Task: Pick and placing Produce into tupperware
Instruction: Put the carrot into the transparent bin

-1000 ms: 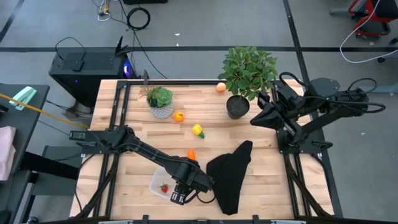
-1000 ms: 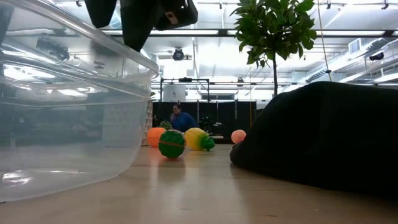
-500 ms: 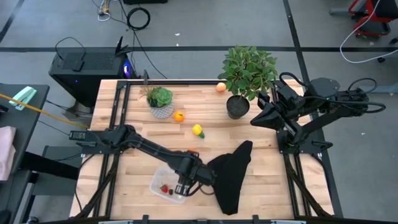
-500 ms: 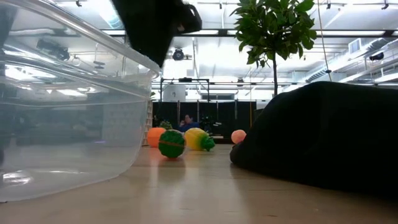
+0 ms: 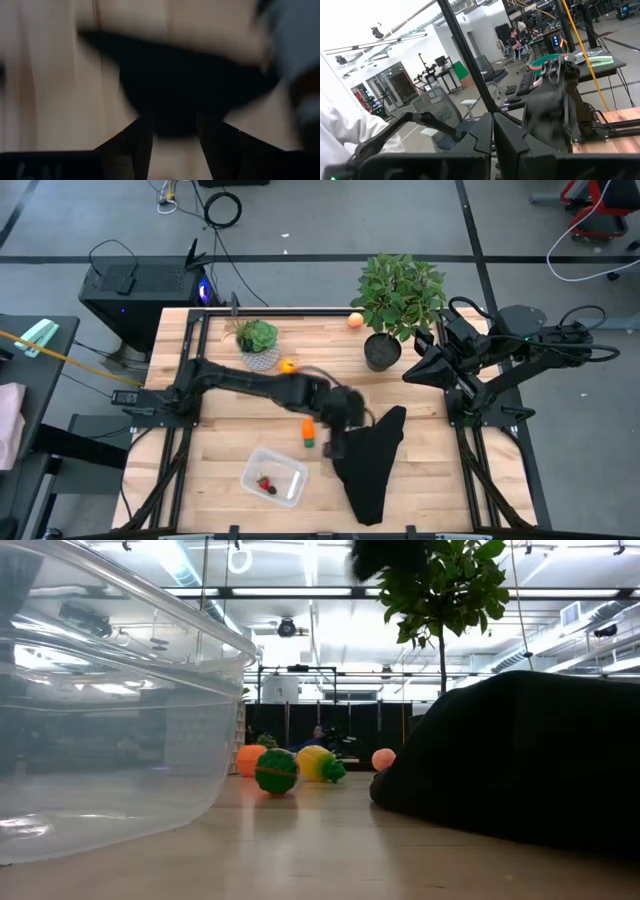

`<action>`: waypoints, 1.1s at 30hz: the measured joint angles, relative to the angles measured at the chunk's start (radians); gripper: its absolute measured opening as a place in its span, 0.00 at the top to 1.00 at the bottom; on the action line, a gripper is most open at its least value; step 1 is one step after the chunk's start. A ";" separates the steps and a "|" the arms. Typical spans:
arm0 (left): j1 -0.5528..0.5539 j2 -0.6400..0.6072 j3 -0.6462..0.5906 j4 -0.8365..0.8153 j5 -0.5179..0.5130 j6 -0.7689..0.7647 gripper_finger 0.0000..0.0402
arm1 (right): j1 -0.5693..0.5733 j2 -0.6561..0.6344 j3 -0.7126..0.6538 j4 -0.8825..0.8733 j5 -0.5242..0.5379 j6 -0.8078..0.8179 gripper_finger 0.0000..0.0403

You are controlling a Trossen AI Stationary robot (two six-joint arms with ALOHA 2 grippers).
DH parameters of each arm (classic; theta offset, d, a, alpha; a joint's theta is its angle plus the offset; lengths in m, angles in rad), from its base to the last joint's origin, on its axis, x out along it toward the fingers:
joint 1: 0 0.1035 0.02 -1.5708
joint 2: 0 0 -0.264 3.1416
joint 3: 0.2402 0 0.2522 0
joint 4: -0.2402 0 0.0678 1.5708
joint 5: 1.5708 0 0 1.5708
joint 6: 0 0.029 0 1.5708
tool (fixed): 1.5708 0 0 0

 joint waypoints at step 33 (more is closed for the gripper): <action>0.048 -0.123 -0.982 2.303 -0.095 -0.413 0.87 | -0.003 -0.078 0.000 -0.008 0.028 0.000 0.94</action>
